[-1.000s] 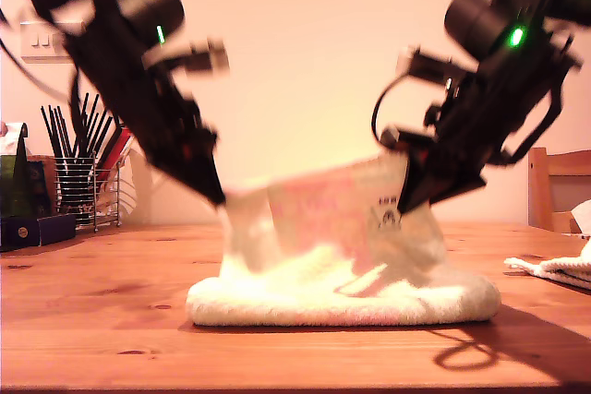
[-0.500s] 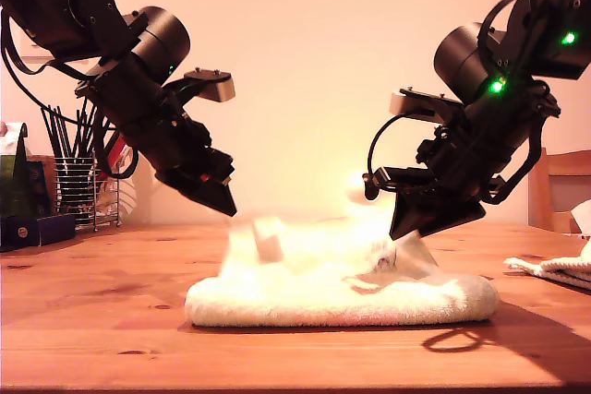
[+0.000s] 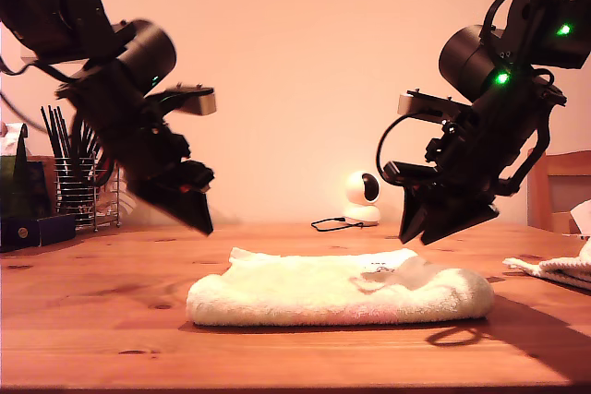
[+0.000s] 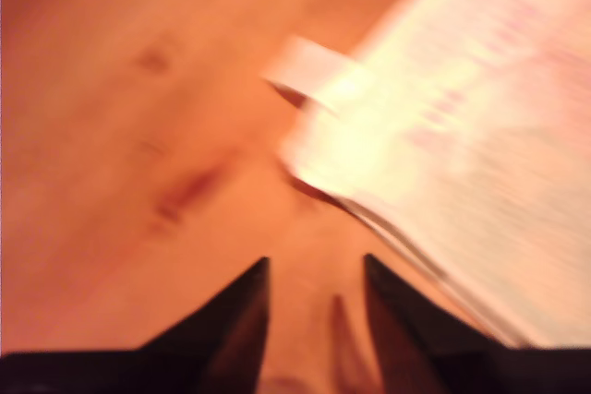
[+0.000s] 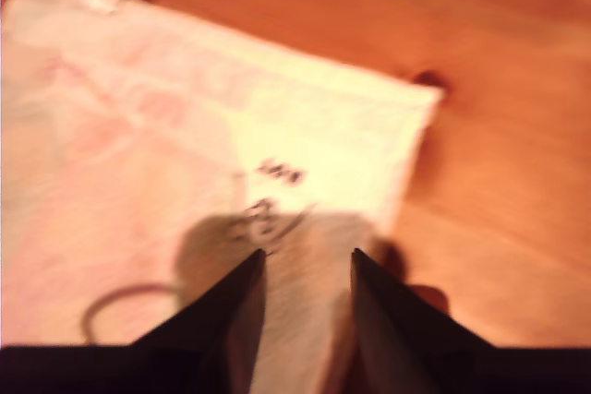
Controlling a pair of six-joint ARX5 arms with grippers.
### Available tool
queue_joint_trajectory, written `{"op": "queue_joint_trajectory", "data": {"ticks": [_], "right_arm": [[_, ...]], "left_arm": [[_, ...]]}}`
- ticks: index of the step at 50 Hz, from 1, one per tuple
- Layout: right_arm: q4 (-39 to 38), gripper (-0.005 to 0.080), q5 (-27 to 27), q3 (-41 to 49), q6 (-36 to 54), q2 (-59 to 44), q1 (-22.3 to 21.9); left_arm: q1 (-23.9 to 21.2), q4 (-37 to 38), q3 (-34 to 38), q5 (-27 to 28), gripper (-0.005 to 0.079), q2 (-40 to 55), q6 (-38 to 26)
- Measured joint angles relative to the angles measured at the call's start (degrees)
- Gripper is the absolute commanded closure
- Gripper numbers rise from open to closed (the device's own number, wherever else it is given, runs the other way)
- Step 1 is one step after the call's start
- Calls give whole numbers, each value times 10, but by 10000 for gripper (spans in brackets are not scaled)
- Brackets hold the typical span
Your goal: Fold the tea towel in front of you. After folding it, place it to the right side.
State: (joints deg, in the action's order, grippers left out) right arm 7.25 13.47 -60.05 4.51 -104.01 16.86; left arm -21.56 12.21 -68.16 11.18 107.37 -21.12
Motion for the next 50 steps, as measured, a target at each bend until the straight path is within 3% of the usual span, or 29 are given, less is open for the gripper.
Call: {"op": "queue_joint_trajectory", "data": {"ticks": [9,18,27,41,50], "right_arm": [[-7,765,7,0,0,0,0],[-51,765,-25,1,0,19,0],[-103,765,-49,40,0,114,0],[-168,765,-41,192,16,234,0],[-131,765,-5,259,77,290,1]], "left_arm": [[-2,-4,0,24,763,-7,52],[0,-46,0,40,763,-32,91],[1,-85,19,57,763,-58,105],[2,-189,195,72,763,-160,121],[2,-216,309,99,763,-263,118]]}}
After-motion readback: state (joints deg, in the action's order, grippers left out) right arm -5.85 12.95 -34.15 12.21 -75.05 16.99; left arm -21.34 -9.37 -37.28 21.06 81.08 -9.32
